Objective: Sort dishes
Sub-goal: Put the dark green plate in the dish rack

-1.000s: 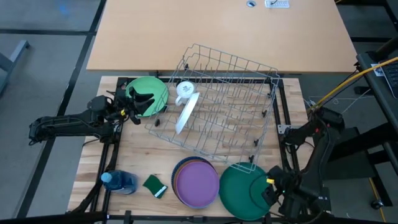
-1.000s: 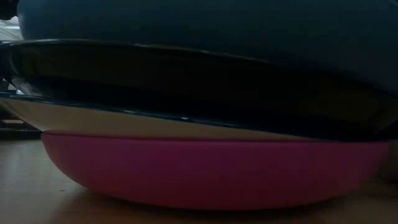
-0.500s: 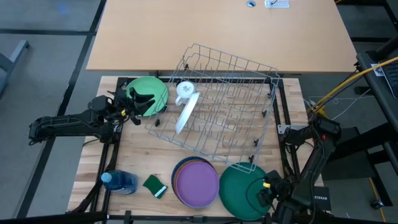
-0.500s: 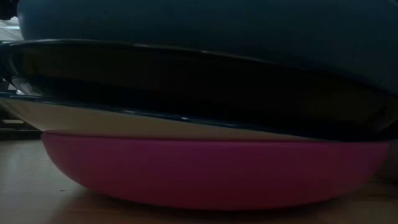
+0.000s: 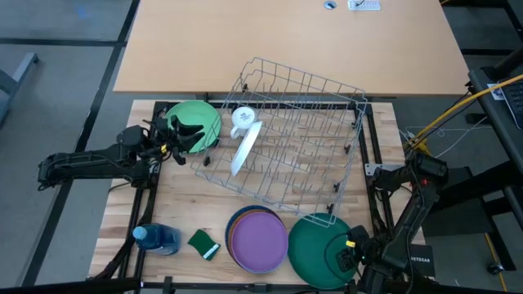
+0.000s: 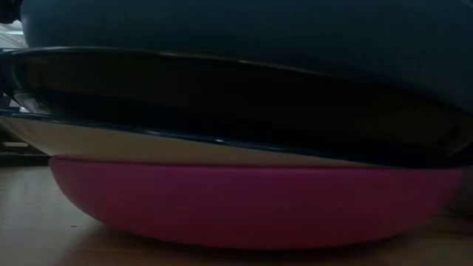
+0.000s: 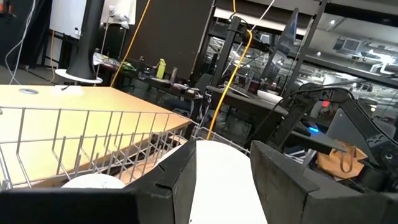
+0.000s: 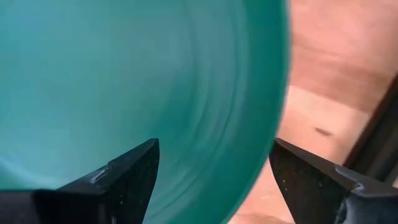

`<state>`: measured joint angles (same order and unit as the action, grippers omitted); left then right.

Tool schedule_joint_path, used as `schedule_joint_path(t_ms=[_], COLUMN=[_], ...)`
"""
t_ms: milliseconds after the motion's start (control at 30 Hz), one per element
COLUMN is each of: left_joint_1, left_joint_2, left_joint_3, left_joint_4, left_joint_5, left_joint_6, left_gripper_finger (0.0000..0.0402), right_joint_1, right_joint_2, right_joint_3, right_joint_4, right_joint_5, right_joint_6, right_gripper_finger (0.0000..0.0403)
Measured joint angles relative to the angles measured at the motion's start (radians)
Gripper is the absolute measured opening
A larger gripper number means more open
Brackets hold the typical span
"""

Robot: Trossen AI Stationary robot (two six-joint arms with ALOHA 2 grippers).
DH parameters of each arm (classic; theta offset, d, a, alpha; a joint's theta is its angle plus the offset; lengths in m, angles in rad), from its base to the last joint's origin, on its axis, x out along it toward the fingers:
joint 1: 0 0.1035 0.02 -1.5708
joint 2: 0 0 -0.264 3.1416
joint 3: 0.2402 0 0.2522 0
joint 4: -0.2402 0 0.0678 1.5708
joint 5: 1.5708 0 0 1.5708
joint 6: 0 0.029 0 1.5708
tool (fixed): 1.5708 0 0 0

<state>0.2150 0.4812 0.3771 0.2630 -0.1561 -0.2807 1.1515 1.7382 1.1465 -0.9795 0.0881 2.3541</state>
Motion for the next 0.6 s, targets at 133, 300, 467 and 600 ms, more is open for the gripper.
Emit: schedule_joint_path(t_ms=[133, 300, 467, 600], left_joint_1=[0.000, 0.000, 0.000, 0.000], left_joint_2=[0.000, 0.000, 0.000, 0.000], left_joint_3=[0.000, 0.000, 0.000, 0.000], left_joint_4=[0.000, 0.001, 0.001, 0.001], left_joint_5=[0.000, 0.000, 0.000, 0.000], left_joint_6=[0.000, 0.000, 0.000, 0.000], left_gripper_finger=[0.0141, 0.0141, 0.0141, 0.0141], right_joint_1=[0.000, 0.000, 0.000, 0.000], right_joint_2=[0.000, 0.000, 0.000, 0.000], right_joint_3=[-0.012, -0.012, -0.012, -0.012], right_joint_4=[0.035, 0.037, 0.043, 0.048], right_joint_5=[0.001, 0.000, -0.009, -0.035], right_joint_6=[-0.001, -0.002, -0.002, -0.002], right_gripper_finger=[0.0305, 0.0297, 0.0249, 0.0191])
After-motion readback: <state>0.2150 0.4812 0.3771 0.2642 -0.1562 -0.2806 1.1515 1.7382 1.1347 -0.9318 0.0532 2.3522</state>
